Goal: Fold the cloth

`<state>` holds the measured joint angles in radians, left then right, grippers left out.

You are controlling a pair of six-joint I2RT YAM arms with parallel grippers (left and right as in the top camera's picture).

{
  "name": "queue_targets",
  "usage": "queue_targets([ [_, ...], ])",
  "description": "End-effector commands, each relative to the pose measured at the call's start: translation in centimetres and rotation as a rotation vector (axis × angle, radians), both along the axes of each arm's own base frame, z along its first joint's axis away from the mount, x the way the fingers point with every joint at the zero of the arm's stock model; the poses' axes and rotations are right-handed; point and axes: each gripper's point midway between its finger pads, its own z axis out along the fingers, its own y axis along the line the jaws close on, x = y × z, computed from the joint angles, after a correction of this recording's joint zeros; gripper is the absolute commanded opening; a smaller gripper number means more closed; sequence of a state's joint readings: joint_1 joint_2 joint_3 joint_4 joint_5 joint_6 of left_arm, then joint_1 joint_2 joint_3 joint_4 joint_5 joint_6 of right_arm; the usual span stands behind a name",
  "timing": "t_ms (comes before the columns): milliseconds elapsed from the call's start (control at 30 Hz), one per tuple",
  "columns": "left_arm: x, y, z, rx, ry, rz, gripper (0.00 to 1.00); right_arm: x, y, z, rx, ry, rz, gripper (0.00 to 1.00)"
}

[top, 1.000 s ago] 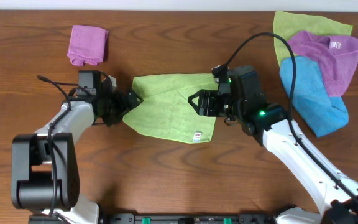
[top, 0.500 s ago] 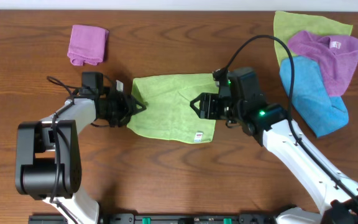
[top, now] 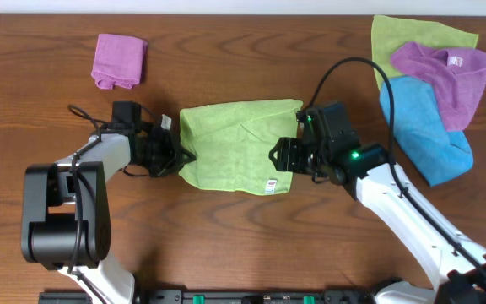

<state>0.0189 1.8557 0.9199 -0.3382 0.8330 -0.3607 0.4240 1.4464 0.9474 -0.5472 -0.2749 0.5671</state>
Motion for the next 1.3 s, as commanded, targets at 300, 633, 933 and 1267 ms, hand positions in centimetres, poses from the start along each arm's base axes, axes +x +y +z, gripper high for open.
queue_targets([
  [300,-2.2,-0.5,0.2,-0.028,0.012,-0.090,0.06,-4.0,-3.5,-7.0,-0.070,0.193,-0.192,0.66],
  [633,-1.8,-0.3,1.1,-0.008,-0.022,-0.089,0.06,-5.0,-3.6,-9.0,-0.035,0.212,-0.220,0.64],
  [933,-2.1,-0.3,1.2,-0.011,-0.012,-0.089,0.06,-4.3,-2.5,-11.2,0.008,0.246,-0.228,0.63],
  [1267,-2.1,-0.6,1.8,-0.035,-0.018,-0.092,0.06,-3.3,-1.6,-12.0,0.041,0.230,-0.218,0.36],
])
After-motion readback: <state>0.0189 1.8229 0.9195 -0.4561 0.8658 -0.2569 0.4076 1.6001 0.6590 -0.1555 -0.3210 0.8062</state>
